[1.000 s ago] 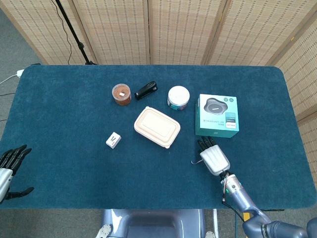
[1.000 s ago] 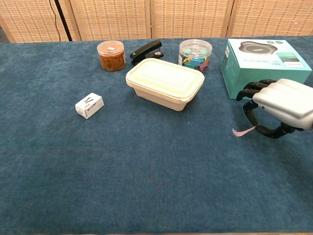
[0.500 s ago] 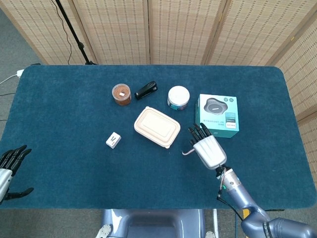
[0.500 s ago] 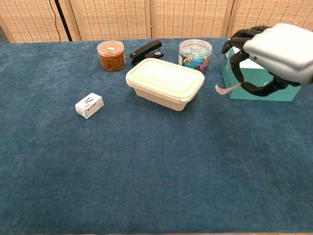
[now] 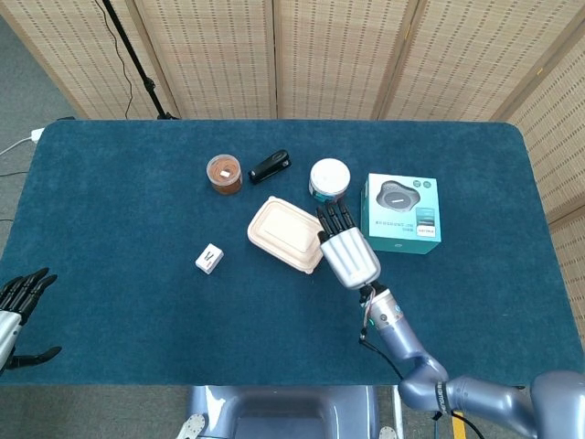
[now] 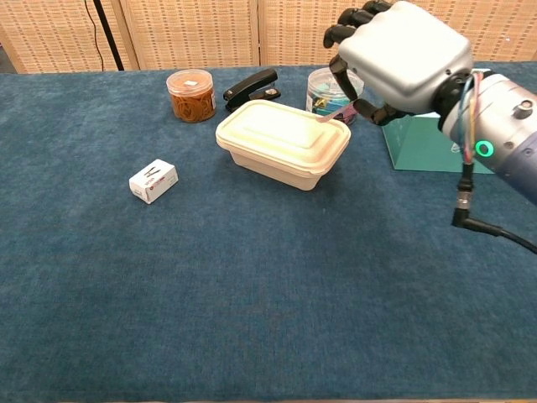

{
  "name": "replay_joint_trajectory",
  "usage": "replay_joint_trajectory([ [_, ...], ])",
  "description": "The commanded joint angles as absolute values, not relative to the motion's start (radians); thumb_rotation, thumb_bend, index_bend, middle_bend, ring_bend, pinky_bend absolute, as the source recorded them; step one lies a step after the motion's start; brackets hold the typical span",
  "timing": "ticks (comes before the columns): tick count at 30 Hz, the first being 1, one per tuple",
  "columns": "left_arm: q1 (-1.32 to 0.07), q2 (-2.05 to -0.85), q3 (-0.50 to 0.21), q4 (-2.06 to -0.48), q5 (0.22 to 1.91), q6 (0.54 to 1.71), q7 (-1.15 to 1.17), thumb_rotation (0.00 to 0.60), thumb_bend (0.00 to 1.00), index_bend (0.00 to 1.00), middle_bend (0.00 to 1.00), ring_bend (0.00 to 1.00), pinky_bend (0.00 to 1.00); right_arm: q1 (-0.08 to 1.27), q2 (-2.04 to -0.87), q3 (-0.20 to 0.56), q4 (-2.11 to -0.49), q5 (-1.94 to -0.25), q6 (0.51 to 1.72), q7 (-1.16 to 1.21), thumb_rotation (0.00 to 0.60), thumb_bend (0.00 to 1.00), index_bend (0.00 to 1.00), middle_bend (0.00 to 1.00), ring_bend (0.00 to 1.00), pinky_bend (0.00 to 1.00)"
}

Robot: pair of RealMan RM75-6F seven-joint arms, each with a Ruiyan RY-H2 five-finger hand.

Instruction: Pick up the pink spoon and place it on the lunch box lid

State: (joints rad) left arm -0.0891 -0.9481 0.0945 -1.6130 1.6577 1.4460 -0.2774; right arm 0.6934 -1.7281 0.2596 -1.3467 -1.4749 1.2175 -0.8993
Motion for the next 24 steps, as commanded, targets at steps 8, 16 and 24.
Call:
replay_joint_trajectory([
  [8,-0.097,-0.944,0.092,-1.618,1.647,1.429,-0.278,0.600,0.00,0.00,0.00,0.00,0.00,0.788,-1.868,0.319,-1.207,-1.415,1.201,-1.022,0.600,0.60,0.60,0.17,0.13,0.12],
  [16,-0.099,-0.939,0.091,-1.615,1.640,1.425,-0.294,0.600,0.00,0.00,0.00,0.00,0.00,0.840,-1.931,0.341,-1.057,-1.379,1.181,-1.043,0.600,0.60,0.60,0.17,0.13,0.12],
  [24,-0.107,-0.938,0.085,-1.621,1.625,1.409,-0.291,0.600,0.00,0.00,0.00,0.00,0.00,0.852,-1.990,0.324,-0.927,-1.370,1.204,-1.027,0.600,0.62,0.60,0.17,0.13,0.11],
])
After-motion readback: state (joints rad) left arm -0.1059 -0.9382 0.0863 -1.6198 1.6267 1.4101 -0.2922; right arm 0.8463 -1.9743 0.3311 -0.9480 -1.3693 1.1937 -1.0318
